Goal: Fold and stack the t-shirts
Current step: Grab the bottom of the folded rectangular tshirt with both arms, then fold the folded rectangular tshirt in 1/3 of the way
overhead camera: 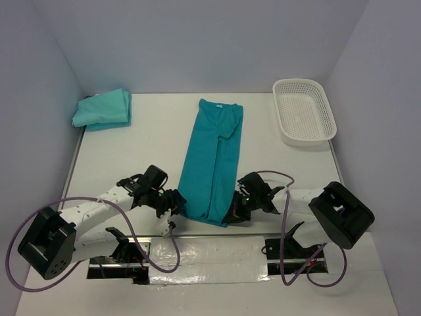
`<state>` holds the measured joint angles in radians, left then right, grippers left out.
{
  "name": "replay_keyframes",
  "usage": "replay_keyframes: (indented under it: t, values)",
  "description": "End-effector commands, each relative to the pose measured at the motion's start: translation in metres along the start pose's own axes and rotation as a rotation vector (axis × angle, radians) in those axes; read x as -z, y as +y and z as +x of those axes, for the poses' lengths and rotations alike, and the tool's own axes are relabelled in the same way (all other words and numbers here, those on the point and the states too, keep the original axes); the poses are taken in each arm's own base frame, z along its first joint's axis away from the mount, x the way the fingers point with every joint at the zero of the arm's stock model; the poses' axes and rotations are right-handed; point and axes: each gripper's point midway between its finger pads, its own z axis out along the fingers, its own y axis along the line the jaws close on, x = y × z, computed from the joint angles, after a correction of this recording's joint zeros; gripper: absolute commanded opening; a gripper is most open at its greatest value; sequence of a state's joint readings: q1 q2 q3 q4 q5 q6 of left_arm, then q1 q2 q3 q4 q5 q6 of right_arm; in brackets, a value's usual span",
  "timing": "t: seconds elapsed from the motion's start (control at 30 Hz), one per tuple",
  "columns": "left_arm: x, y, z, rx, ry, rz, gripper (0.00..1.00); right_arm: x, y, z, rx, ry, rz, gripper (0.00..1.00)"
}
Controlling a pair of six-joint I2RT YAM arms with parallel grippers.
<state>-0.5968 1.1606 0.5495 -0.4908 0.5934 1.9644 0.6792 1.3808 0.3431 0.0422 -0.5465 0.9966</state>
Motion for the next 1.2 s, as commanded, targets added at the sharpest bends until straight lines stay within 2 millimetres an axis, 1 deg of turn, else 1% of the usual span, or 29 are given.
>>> replay_keyframes:
  t: [0.0,0.03,0.1,0.13,0.2,0.27,0.33,0.43,0.47,0.53,0.57,0.63,0.67,0.7,0.73,0.77,0.83,0.87,0.93,0.97,1.0,1.03,1.07,1.1,1.13,1.17]
  values:
    - [0.012,0.008,0.006,-0.104,0.037,-0.020,0.50,0.000,-0.059,0.009,-0.042,-0.019,0.201,0.00]
    - [0.012,-0.011,-0.003,-0.143,-0.005,0.055,0.49,0.000,-0.061,0.010,-0.042,-0.014,0.200,0.00]
    - [0.014,-0.022,-0.006,-0.145,-0.031,0.094,0.52,0.000,-0.062,0.011,-0.044,-0.008,0.201,0.00]
    - [0.014,-0.019,-0.003,-0.139,-0.022,0.078,0.56,0.000,-0.062,0.011,-0.040,-0.004,0.197,0.00]
    - [0.010,-0.016,0.003,-0.134,-0.004,0.057,0.59,0.000,-0.063,0.012,-0.038,-0.001,0.198,0.00]
    - [0.008,-0.008,0.008,-0.146,0.002,0.050,0.61,0.000,-0.065,0.011,-0.036,-0.004,0.200,0.00]
    - [0.006,-0.005,0.008,-0.128,-0.011,0.056,0.63,0.000,-0.067,0.011,-0.032,-0.002,0.203,0.00]
    - [0.001,-0.001,0.002,-0.123,-0.037,0.055,0.66,-0.001,-0.067,0.011,-0.037,0.008,0.197,0.00]
    - [-0.003,-0.002,-0.004,-0.143,-0.049,0.057,0.66,-0.001,-0.067,0.012,-0.038,0.014,0.193,0.00]
    - [-0.008,-0.006,-0.011,-0.128,-0.058,0.058,0.66,-0.001,-0.066,0.011,-0.040,0.013,0.193,0.00]
    - [-0.011,-0.012,-0.017,-0.140,-0.075,0.068,0.65,-0.001,-0.066,0.010,-0.035,0.012,0.194,0.00]
    - [-0.016,-0.018,-0.022,-0.140,-0.091,0.075,0.62,0.000,-0.065,0.009,-0.032,0.005,0.189,0.00]
    - [-0.018,-0.019,-0.021,-0.132,-0.084,0.079,0.60,0.000,-0.065,0.008,-0.030,0.005,0.190,0.00]
    - [-0.020,-0.018,-0.018,-0.119,-0.071,0.074,0.53,0.001,-0.065,0.008,-0.031,0.005,0.190,0.00]
    - [-0.021,-0.019,-0.015,-0.114,-0.064,0.075,0.49,0.001,-0.067,0.008,-0.034,0.008,0.194,0.00]
    - [-0.024,-0.023,-0.011,-0.100,-0.054,0.095,0.43,0.001,-0.067,0.007,-0.033,0.008,0.194,0.00]
    - [-0.026,-0.025,-0.006,-0.095,-0.042,0.115,0.35,0.003,-0.066,0.006,-0.034,0.005,0.188,0.00]
    - [-0.027,-0.024,-0.004,-0.077,-0.039,0.124,0.25,0.003,-0.066,0.005,-0.034,0.003,0.185,0.00]
    - [-0.026,-0.023,-0.005,-0.054,-0.050,0.128,0.12,0.006,-0.067,0.005,-0.034,0.003,0.192,0.00]
    - [-0.023,-0.013,-0.005,-0.048,-0.053,0.112,0.05,0.007,-0.061,0.000,-0.021,-0.009,0.184,0.00]
    - [-0.022,-0.007,-0.010,-0.003,-0.076,0.094,0.00,0.009,-0.058,-0.003,-0.011,-0.016,0.187,0.00]
    - [-0.015,0.005,-0.013,0.023,-0.088,0.082,0.00,0.014,-0.057,-0.004,0.004,-0.025,0.203,0.00]
    - [-0.010,0.013,-0.016,0.128,-0.095,0.059,0.00,0.018,-0.043,-0.013,0.024,-0.047,0.183,0.00]
    - [-0.006,0.023,-0.020,0.188,-0.115,0.034,0.00,0.022,-0.035,-0.018,0.041,-0.064,0.171,0.00]
    - [0.004,0.039,-0.020,0.232,-0.118,0.017,0.00,0.030,-0.026,-0.023,0.059,-0.091,0.163,0.00]
    - [0.009,0.044,-0.022,0.319,-0.124,0.011,0.00,0.039,-0.007,-0.038,0.081,-0.138,0.136,0.00]
